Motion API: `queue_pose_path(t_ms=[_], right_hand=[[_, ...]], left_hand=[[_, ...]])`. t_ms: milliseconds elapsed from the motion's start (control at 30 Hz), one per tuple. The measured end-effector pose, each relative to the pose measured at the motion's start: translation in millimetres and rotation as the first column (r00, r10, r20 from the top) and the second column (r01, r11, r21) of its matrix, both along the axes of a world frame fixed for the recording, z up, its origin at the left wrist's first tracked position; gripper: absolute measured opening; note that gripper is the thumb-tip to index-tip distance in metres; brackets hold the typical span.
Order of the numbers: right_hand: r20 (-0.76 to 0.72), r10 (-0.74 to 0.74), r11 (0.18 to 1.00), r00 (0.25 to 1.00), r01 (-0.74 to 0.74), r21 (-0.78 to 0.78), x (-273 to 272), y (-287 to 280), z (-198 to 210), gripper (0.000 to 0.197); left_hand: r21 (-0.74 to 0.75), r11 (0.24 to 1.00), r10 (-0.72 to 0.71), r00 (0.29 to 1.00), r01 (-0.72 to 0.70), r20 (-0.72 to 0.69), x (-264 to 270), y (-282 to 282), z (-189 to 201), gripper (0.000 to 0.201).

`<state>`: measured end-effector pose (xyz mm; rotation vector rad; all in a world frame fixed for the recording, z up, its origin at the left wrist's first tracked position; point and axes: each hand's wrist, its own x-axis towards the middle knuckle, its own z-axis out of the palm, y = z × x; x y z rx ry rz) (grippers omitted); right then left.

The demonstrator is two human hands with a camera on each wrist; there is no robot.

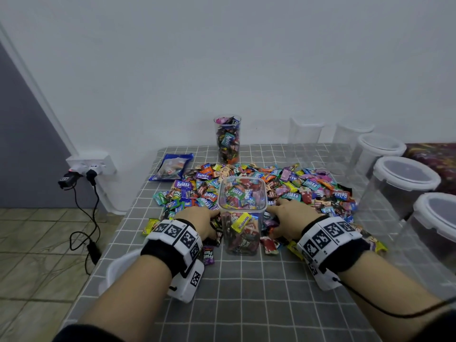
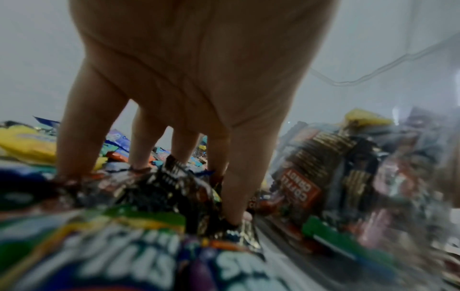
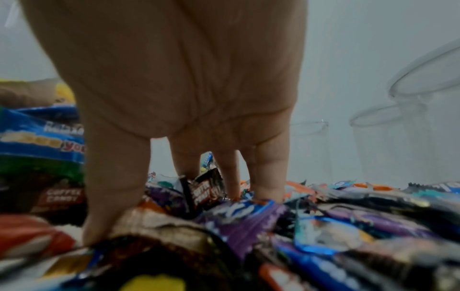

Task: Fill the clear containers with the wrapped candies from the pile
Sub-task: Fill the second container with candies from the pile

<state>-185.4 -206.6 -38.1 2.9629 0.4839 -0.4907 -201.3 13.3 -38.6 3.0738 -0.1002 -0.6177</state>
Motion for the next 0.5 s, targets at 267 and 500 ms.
queue_pose_path(t_ms=[267, 500], right_hand=[[0.045, -0.027, 0.997, 0.999, 0.023, 0.074, -0.9, -1.2, 2.7, 0.037], [0.116, -0.051, 0.992, 0.992, 0.037, 0.122, -2.2, -0.9, 4.9, 0.026]], left_hand=[[-0.053, 0.998, 0.045, 0.993, -0.04, 0.108, -2.6, -2.2, -0.3, 0.029], [-0.097, 0.99, 0.122, 0.972, -0.105, 0.202, -3.1, -2.3, 2.2, 0.022]])
